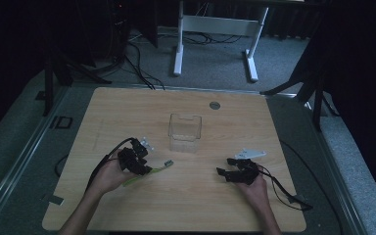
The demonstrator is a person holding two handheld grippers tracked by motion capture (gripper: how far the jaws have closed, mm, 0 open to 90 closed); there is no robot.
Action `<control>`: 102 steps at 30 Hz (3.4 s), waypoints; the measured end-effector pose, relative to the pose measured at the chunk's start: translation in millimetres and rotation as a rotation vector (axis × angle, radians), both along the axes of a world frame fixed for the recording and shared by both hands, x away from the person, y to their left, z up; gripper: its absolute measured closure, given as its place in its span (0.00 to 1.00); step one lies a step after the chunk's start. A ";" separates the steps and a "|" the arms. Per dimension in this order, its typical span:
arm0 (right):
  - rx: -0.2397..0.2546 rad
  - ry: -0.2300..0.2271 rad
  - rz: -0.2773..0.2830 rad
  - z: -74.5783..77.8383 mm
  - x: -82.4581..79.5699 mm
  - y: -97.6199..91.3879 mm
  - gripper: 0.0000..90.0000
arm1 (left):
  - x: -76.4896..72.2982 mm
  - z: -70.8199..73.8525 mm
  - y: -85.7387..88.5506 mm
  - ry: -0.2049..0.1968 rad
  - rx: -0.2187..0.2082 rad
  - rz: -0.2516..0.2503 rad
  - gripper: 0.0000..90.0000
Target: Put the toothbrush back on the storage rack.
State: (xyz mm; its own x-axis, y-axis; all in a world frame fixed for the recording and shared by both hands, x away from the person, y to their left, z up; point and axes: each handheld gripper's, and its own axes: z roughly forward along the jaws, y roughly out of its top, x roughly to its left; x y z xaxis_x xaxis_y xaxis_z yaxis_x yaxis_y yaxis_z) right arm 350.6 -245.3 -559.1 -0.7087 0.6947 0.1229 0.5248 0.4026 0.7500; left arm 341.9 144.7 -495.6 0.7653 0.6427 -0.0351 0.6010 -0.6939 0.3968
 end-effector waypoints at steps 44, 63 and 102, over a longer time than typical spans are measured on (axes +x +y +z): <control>0.001 0.000 0.000 0.0 0.0 0.0 0.36 | 6.1 -12.6 -13.2 0.069 0.133 -0.031 0.78; 0.000 0.000 0.000 0.0 0.0 0.0 0.36 | 7.7 -18.8 -16.9 0.095 0.177 -0.050 0.83; 0.000 0.000 0.000 0.0 0.0 0.0 0.36 | 7.9 -22.1 -17.3 0.109 0.197 -0.057 0.92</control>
State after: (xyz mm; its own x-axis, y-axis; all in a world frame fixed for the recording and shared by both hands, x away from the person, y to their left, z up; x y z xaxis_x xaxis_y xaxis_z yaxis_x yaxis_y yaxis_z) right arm 350.6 -245.3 -559.1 -0.7090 0.6945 0.1228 0.5246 0.4029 0.7500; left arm 349.8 127.4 -517.7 0.7993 0.6009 0.0022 0.5901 -0.7857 0.1855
